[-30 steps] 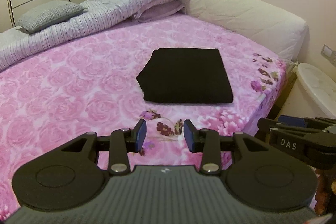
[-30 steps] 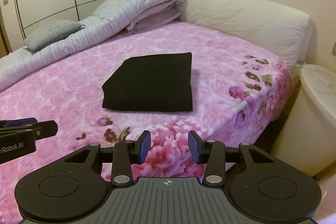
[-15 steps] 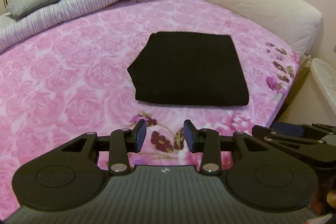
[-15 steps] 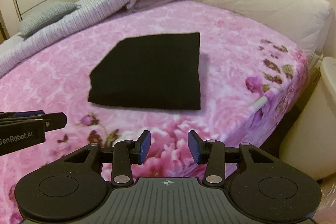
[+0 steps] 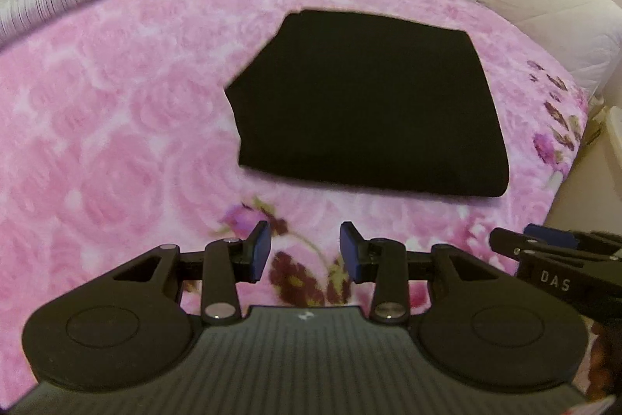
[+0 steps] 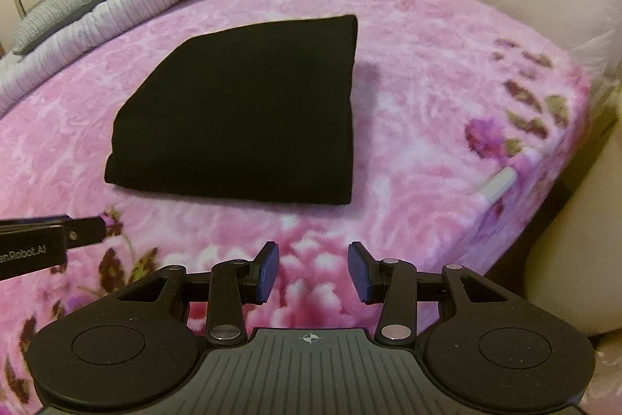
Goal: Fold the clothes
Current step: 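Lower both grippers and grasp the folded black sweatpants' edge together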
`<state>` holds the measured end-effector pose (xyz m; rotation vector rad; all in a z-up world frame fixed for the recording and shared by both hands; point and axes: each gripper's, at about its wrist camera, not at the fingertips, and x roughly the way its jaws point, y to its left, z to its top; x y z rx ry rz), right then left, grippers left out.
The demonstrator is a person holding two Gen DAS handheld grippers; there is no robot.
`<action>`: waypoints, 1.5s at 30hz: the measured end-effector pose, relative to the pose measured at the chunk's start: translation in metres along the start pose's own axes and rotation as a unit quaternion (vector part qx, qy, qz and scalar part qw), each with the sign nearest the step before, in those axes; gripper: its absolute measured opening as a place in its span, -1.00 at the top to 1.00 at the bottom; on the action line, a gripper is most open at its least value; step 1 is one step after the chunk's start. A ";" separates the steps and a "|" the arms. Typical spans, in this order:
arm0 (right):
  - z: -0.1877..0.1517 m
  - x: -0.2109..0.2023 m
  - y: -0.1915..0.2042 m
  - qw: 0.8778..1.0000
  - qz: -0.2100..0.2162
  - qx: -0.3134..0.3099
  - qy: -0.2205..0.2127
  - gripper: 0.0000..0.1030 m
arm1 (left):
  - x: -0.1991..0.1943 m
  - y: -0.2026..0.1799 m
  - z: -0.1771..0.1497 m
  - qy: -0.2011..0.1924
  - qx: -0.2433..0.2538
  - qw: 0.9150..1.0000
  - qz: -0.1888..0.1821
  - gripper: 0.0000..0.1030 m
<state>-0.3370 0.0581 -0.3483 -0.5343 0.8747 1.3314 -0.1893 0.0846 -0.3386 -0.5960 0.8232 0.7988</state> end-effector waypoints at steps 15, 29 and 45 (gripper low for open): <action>0.026 0.051 -0.114 0.938 0.215 0.273 0.017 0.16 | 0.058 0.067 -0.010 -0.001 -0.390 0.900 -0.192 0.29; 0.047 0.063 -0.124 0.936 0.229 0.267 0.002 0.16 | 0.090 0.089 -0.014 -0.030 -0.461 0.857 -0.229 0.26; 0.106 0.123 -0.135 0.923 0.259 0.280 0.049 -0.56 | 0.107 0.089 -0.005 -0.039 -0.513 0.829 -0.218 0.21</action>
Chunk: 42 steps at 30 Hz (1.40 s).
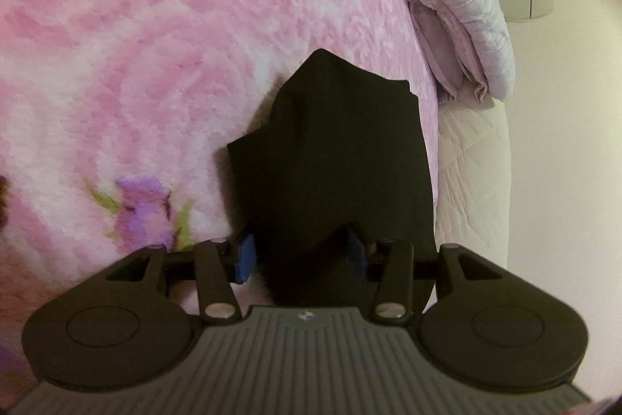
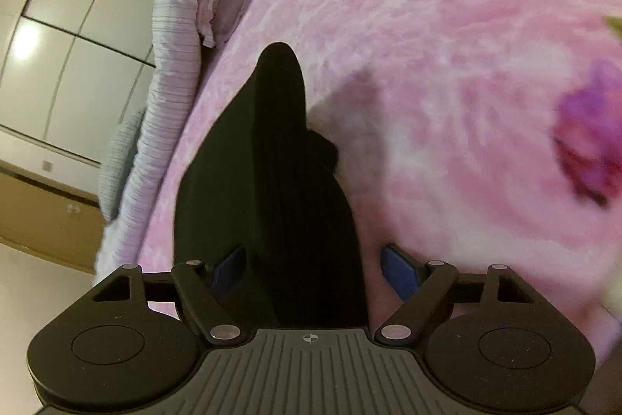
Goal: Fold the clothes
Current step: 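Lower both grippers and grasp the folded black sweatpants' edge together, then lift the black sweatpants with both grippers and carry them toward the clothes stack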
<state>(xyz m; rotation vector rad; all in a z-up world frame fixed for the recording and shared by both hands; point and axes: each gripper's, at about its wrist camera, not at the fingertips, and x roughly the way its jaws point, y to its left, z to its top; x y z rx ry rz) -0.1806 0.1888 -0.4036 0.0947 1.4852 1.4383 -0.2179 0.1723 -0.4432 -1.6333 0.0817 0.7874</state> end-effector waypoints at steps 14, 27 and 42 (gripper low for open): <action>0.003 0.015 0.011 0.997 0.004 0.070 0.016 -0.42 | -0.007 -0.020 0.041 -0.031 0.058 0.997 0.036 0.31; 0.027 0.064 0.015 0.998 0.034 0.061 -0.002 -0.06 | 0.026 -0.015 0.046 -0.049 -0.001 0.999 -0.007 0.34; 0.015 0.028 0.139 0.995 0.085 0.038 0.042 0.38 | -0.092 -0.087 0.071 -0.059 0.025 0.997 -0.041 0.61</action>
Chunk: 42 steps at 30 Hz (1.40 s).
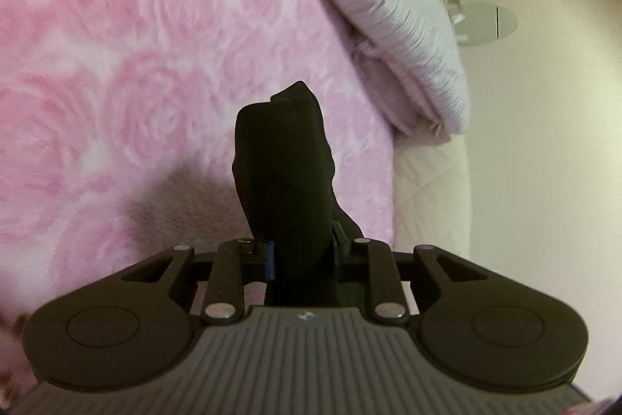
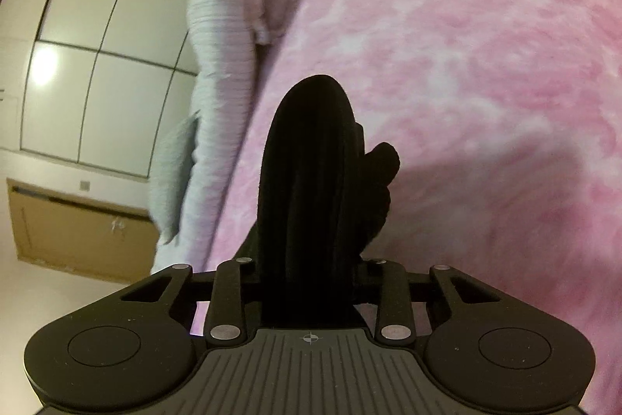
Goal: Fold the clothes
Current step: 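Lift the black sweatpants with both grippers and carry them toward the clothes stack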
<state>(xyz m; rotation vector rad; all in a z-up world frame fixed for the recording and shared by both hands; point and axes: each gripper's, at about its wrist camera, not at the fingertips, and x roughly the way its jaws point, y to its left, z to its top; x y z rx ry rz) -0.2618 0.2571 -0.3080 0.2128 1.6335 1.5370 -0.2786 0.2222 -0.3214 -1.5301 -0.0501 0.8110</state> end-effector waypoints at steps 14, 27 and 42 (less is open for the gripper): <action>-0.063 0.018 0.226 0.978 0.130 -0.087 0.136 0.37 | -0.331 -0.061 0.029 -0.235 -0.025 0.971 -0.036 0.60; -0.272 0.110 0.375 0.949 0.202 -0.121 0.211 0.37 | -0.672 0.024 0.105 -0.341 0.002 0.940 -0.019 0.60; -0.458 0.258 0.486 0.895 0.189 -0.187 0.358 0.37 | -0.851 0.125 0.150 -0.456 -0.080 0.886 0.016 0.59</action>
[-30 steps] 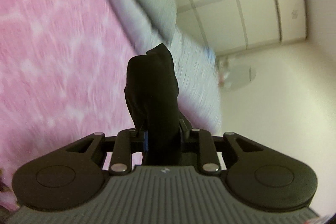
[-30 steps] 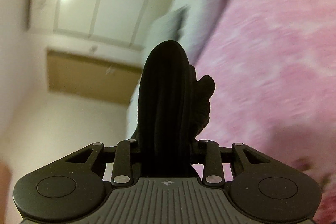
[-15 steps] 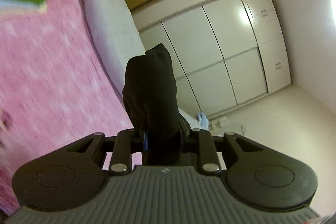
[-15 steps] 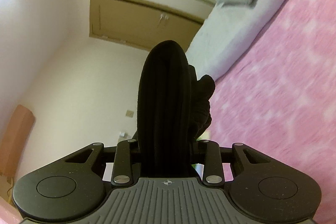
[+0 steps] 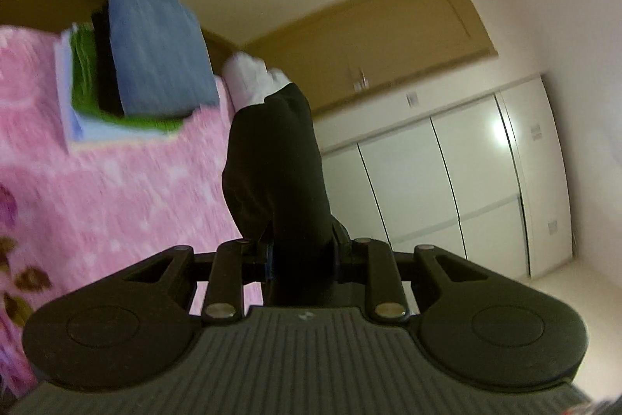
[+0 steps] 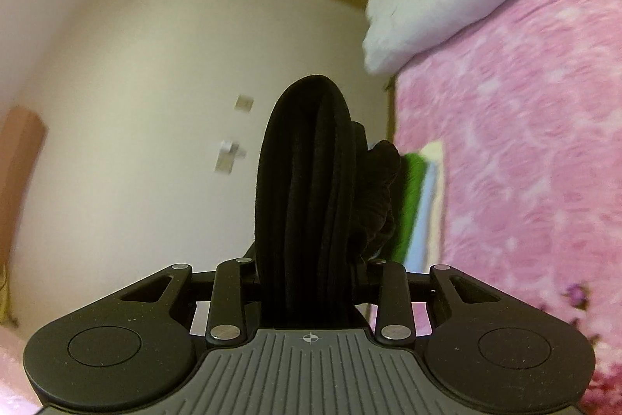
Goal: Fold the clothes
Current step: 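Lift the black sweatpants with both grippers and carry them toward the clothes stack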
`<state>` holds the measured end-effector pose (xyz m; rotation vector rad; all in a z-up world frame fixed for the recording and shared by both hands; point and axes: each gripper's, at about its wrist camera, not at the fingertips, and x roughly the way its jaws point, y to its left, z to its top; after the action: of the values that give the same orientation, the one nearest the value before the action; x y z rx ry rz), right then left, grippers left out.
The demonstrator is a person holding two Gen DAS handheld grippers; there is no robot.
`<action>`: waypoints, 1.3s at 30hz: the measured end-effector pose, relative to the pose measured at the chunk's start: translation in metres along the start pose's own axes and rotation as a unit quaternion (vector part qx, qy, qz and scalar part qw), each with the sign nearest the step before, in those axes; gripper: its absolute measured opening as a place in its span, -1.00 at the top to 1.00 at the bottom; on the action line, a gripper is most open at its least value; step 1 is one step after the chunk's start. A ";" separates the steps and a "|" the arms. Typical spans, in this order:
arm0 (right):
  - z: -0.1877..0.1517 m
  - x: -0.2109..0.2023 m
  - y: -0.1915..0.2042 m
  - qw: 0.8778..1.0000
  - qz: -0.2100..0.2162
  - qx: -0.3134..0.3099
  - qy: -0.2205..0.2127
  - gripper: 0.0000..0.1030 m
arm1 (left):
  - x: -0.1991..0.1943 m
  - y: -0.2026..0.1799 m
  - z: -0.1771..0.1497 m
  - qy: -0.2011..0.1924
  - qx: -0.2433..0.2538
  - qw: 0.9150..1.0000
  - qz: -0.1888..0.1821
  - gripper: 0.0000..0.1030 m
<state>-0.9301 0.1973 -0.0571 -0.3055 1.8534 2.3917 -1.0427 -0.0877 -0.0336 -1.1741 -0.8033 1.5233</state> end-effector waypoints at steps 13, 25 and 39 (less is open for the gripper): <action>0.026 0.174 0.019 0.998 0.011 -0.029 0.051 0.37 | 0.048 0.059 0.139 -0.054 -0.001 0.999 0.007 0.59; 0.071 0.371 0.013 0.998 0.000 -0.035 0.050 0.37 | 0.138 0.125 0.288 -0.058 0.023 0.998 0.010 0.59; 0.088 0.444 -0.071 0.995 -0.053 -0.035 0.081 0.33 | 0.201 0.229 0.297 -0.001 0.003 0.998 0.063 0.56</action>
<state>-1.3569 0.2815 -0.2007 -0.6055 1.7673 2.4287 -1.4001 0.0644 -0.2078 -1.2391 -0.7381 1.6291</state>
